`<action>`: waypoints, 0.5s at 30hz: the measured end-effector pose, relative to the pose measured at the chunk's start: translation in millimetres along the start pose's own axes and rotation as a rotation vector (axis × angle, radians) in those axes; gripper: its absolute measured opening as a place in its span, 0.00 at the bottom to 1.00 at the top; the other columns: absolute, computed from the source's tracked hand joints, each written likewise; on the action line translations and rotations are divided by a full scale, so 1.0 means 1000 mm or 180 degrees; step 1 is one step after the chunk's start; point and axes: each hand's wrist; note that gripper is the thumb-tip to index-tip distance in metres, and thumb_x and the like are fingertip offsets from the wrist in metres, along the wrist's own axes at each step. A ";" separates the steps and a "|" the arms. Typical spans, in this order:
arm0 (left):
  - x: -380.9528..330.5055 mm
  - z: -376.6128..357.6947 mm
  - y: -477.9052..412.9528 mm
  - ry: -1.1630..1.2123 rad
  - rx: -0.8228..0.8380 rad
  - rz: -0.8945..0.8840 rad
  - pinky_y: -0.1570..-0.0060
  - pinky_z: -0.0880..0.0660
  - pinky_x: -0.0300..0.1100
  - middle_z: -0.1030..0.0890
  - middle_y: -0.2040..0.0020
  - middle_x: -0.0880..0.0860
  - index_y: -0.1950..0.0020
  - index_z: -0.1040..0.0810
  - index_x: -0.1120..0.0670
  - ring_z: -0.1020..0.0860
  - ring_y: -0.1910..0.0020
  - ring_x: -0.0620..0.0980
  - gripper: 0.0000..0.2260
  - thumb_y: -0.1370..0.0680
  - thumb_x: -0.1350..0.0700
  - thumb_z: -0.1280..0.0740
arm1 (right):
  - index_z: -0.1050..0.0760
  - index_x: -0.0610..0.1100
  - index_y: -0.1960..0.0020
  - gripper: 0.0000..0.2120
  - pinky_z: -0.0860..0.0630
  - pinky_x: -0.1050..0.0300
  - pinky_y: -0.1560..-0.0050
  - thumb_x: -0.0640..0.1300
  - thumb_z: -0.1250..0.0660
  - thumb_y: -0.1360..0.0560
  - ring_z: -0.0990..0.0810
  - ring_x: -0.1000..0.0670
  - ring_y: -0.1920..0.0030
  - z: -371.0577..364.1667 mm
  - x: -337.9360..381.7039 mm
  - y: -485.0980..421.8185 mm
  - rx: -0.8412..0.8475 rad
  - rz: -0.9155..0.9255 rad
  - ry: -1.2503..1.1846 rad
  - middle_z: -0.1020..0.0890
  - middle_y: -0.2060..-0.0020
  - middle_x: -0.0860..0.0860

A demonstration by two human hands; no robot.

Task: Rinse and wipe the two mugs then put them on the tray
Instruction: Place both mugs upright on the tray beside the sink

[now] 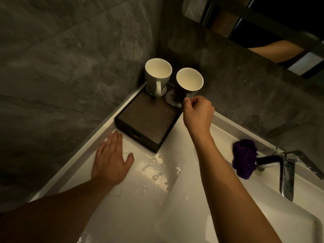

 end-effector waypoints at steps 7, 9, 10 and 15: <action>0.000 -0.001 -0.002 0.0032 0.0001 0.0000 0.20 0.47 0.51 0.43 0.15 0.56 0.15 0.45 0.56 0.45 0.16 0.53 0.39 0.22 0.36 0.48 | 0.23 0.41 0.60 0.13 0.32 0.59 0.66 0.47 0.33 0.19 0.23 0.50 0.66 -0.010 0.006 -0.003 0.0117 -0.0004 -0.0010 0.22 0.67 0.48; 0.000 -0.001 -0.002 0.0019 0.0023 -0.0010 0.19 0.48 0.51 0.45 0.15 0.55 0.15 0.47 0.56 0.46 0.16 0.52 0.39 0.21 0.36 0.48 | 0.23 0.41 0.60 0.14 0.31 0.58 0.65 0.47 0.33 0.20 0.23 0.50 0.65 -0.012 0.006 -0.003 0.0099 0.0048 0.0021 0.22 0.67 0.48; 0.000 -0.001 -0.002 0.0022 0.0020 -0.0014 0.19 0.48 0.51 0.45 0.15 0.55 0.15 0.47 0.56 0.46 0.16 0.52 0.39 0.21 0.36 0.48 | 0.23 0.41 0.61 0.14 0.31 0.58 0.65 0.47 0.33 0.20 0.23 0.50 0.66 -0.012 0.006 -0.003 0.0099 0.0076 0.0040 0.21 0.67 0.48; 0.002 -0.002 -0.002 0.0016 0.0039 -0.0022 0.19 0.49 0.51 0.46 0.14 0.55 0.15 0.48 0.56 0.47 0.16 0.52 0.39 0.21 0.36 0.47 | 0.20 0.41 0.57 0.14 0.31 0.57 0.63 0.51 0.33 0.19 0.21 0.50 0.63 -0.008 0.006 -0.002 0.0135 0.0187 0.0233 0.19 0.63 0.47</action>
Point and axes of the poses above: each hand's wrist, its own y-axis away from the middle knuckle, its own z-axis out of the back of the hand, x = y × z
